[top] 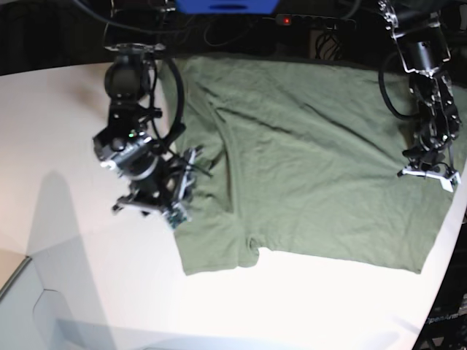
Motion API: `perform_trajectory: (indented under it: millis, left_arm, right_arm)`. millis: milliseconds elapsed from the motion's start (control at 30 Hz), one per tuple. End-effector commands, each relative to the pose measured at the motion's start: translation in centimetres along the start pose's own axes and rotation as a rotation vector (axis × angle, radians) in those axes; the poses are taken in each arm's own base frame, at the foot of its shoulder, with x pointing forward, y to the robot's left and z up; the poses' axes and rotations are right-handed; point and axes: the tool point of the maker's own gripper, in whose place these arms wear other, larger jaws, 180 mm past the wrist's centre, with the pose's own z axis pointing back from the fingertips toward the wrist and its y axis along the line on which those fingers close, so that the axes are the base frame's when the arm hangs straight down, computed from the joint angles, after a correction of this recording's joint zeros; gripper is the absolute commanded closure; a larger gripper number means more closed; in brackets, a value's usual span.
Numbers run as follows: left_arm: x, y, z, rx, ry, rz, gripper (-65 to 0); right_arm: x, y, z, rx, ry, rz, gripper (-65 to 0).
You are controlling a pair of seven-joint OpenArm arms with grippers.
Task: Layout the t-shirt on the table in an organized manner, then fold the t-shirt properly
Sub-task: 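Grasp the t-shirt side with the right gripper and spread it outward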
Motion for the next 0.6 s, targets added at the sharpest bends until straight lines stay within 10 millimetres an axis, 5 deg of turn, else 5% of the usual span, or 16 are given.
perform_trajectory:
  millis: [0, 133, 433, 567]
  left_arm:
    - [2.2, -0.1, 0.2, -0.006, -0.051, -0.003, -0.2]
    - [2.1, -0.1, 0.2, -0.007, -0.050, -0.001, -0.2]
    - [2.1, -0.1, 0.2, -0.006, -0.050, -0.005, -0.2]
    - [2.1, -0.1, 0.2, -0.006, -0.050, -0.005, -0.2]
  right_arm:
    - [1.6, -0.9, 0.4, -0.022, -0.047, -0.009, -21.7]
    - [0.3, -1.7, 0.2, -0.034, -0.016, -0.038, -21.7]
    - [-6.3, 3.9, -3.3, 0.145, 0.163, -0.099, -21.7]
    - [-7.1, 5.6, -4.1, 0.194, 0.183, -0.103, -21.7]
